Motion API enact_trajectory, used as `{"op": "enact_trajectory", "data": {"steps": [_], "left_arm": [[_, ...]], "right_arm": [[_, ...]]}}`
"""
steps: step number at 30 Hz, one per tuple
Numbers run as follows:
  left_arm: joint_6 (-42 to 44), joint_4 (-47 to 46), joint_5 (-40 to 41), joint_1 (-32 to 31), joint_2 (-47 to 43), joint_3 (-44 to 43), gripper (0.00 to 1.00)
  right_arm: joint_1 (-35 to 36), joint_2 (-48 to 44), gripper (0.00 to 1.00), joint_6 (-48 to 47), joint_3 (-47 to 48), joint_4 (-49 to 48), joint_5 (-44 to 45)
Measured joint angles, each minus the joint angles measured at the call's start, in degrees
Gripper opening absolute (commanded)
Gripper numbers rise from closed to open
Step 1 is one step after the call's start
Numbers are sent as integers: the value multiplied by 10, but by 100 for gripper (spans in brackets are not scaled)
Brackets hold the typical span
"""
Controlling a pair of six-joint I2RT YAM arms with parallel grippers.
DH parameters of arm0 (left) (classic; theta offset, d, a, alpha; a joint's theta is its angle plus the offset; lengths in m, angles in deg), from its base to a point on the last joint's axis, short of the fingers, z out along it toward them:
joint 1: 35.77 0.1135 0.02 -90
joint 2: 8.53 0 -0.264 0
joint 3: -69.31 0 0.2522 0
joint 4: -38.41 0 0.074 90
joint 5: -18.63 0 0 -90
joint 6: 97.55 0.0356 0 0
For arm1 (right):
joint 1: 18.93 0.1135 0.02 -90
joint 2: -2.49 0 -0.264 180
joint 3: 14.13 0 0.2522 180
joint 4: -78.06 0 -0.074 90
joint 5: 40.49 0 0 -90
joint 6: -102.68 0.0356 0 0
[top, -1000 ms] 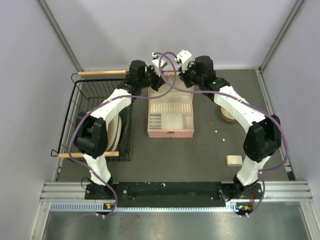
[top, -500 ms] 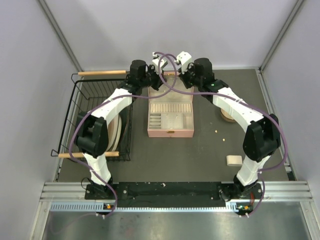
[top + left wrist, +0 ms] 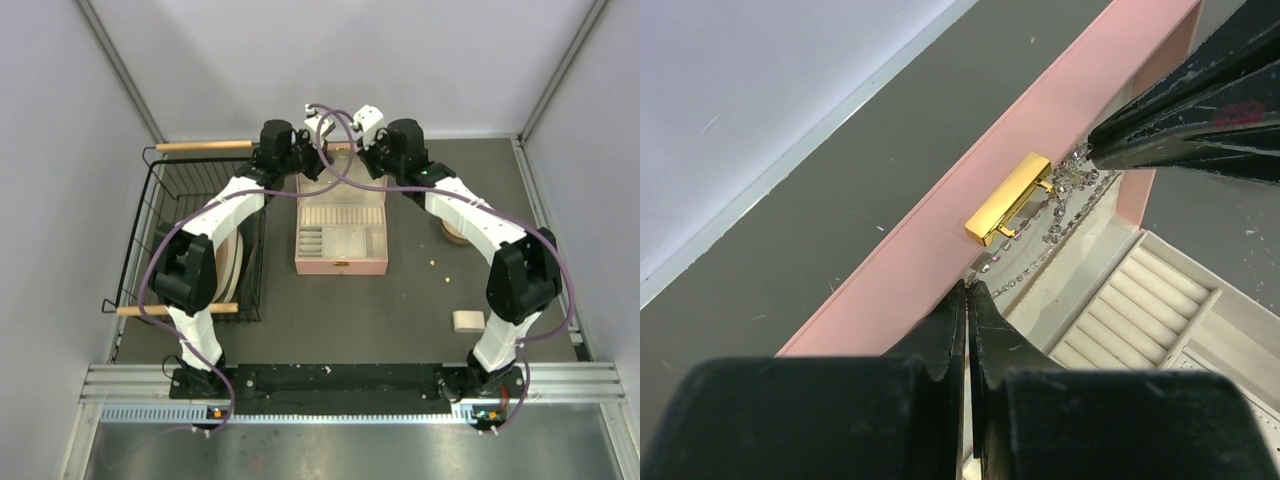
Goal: Organize the mixed jewelry
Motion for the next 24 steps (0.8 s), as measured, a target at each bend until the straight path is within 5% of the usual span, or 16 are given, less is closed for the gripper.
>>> {"op": "enact_trajectory", "data": {"steps": [24], "left_arm": [[-7,-2,-3,-2,-16,7,0]], "right_arm": [[0,-21,0,10,-10,-3,3]]}}
